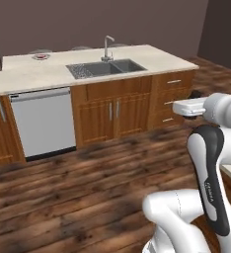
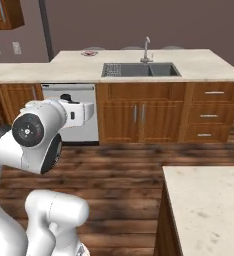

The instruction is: Retrieve the shaker from the cabinet and place it next the steak on a plate on the dining table.

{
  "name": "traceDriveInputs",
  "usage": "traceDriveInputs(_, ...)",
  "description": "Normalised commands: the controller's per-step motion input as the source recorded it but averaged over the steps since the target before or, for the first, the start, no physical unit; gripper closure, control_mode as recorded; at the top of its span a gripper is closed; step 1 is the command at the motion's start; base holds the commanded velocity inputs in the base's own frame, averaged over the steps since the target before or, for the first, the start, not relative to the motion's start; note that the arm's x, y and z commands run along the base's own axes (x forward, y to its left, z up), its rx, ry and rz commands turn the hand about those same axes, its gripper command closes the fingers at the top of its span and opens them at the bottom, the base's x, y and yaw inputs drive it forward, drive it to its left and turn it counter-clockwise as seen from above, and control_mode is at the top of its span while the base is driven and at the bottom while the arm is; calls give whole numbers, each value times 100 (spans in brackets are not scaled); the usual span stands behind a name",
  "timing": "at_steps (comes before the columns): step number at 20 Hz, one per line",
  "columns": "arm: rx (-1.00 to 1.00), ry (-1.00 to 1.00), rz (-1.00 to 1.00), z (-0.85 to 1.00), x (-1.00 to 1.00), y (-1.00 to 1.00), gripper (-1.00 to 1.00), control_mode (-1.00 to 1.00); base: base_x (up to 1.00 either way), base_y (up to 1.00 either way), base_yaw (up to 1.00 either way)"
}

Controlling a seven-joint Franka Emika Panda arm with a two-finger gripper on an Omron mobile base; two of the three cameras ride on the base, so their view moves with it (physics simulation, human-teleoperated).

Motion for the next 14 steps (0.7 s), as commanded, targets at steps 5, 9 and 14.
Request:
traceDriveInputs(5,0,0,0,0,0,0,100,100,100,2,0)
traceDriveInputs(9,0,0,0,0,0,0,100,100,100,1,0)
traceDriveInputs(14,0,0,0,0,0,0,100,100,100,16,0)
